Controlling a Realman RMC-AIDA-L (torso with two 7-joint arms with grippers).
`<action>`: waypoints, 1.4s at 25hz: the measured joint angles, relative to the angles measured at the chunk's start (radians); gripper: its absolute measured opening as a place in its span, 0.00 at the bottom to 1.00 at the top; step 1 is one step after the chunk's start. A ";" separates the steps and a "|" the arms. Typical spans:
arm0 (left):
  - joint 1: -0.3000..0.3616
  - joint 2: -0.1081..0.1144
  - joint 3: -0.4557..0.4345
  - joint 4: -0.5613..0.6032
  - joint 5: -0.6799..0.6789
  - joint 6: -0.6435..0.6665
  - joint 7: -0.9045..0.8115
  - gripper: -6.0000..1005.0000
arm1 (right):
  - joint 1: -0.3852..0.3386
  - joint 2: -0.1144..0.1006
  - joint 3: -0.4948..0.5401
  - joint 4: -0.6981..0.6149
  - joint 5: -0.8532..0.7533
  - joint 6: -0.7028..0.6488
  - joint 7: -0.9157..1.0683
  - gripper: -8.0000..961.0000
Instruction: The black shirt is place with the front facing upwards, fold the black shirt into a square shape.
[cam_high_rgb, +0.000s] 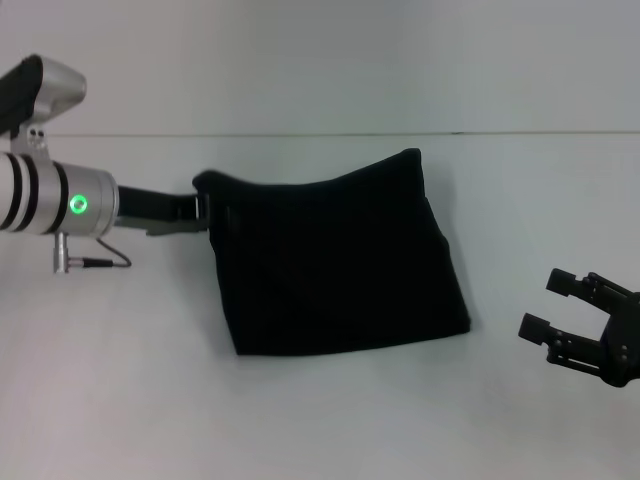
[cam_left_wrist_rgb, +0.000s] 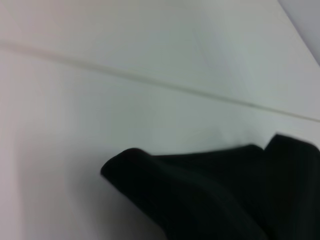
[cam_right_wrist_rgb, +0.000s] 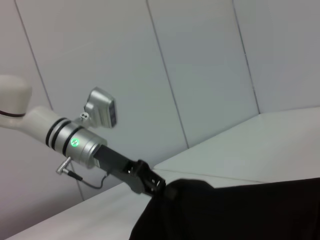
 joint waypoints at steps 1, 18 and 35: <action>0.001 -0.005 0.001 0.012 0.004 -0.015 0.004 0.18 | 0.001 0.003 0.001 0.000 0.001 0.002 -0.003 0.96; 0.059 -0.120 -0.038 0.161 -0.002 -0.161 0.091 0.26 | 0.030 0.018 0.007 0.000 0.001 0.032 -0.022 0.96; 0.290 -0.147 -0.293 0.338 -0.050 0.574 0.794 0.73 | 0.049 0.059 0.023 -0.072 -0.053 0.092 -0.236 0.96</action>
